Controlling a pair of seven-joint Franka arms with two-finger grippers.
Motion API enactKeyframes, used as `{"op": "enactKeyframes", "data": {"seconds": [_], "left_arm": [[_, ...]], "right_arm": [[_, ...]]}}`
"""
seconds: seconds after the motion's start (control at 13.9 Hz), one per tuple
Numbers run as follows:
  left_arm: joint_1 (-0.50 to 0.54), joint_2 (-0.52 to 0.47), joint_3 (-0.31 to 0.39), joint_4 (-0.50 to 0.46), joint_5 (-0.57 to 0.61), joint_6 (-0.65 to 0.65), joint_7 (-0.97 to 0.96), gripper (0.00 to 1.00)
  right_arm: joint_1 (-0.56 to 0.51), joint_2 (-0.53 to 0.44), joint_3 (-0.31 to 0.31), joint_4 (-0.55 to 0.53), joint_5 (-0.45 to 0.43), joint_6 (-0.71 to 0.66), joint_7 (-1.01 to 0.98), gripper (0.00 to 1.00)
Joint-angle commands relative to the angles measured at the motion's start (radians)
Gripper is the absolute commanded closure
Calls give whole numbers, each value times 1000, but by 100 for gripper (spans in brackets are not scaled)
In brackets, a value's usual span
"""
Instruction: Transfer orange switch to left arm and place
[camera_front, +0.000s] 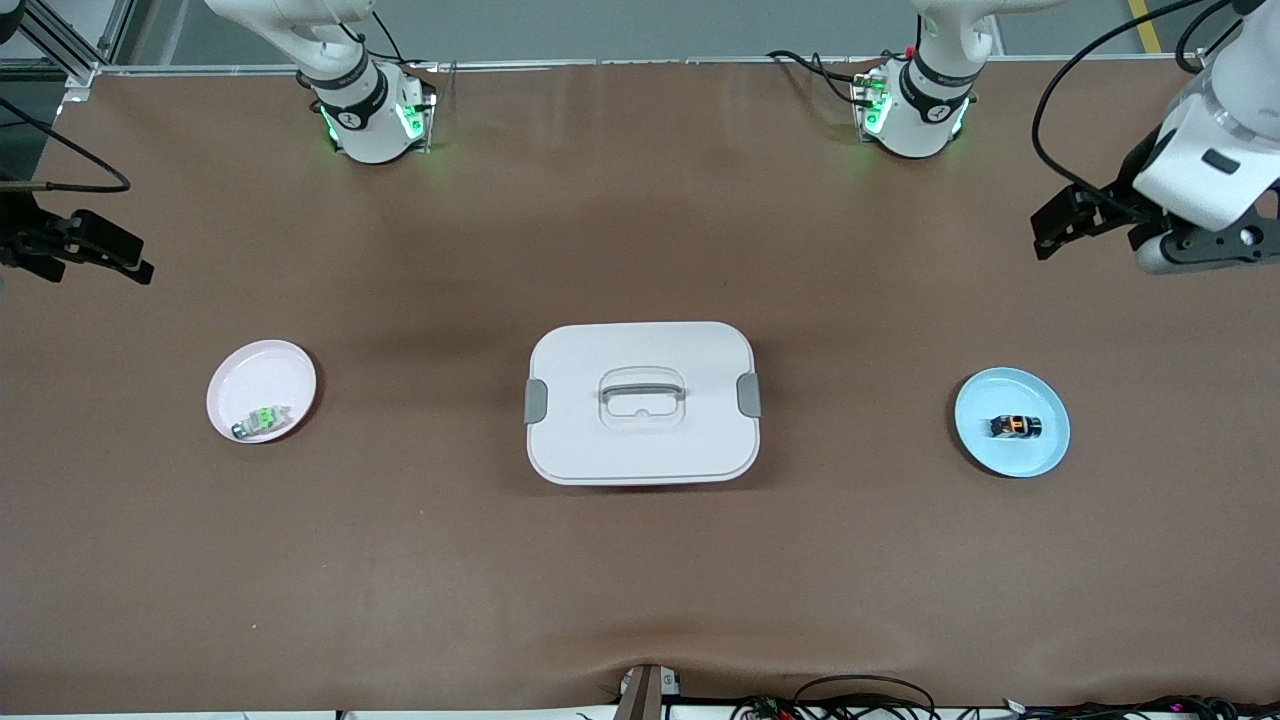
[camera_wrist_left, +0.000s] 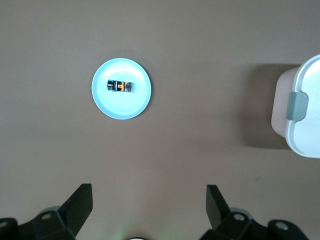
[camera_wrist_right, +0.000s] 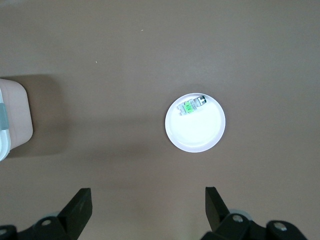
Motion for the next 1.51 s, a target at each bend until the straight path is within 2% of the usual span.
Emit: {"op": "enactKeyframes", "data": {"seconds": [0.0, 0.43, 1.44], "left_arm": [[-58, -90, 59, -88, -19, 5, 27, 0], [-100, -167, 116, -142, -8, 4, 64, 0], [-89, -108, 137, -111, -21, 8, 127, 0]], "right_arm": [[0, -8, 1, 4, -14, -10, 6, 0], [-3, -6, -2, 4, -16, -8, 4, 0], [4, -5, 2, 4, -13, -4, 4, 0]]}}
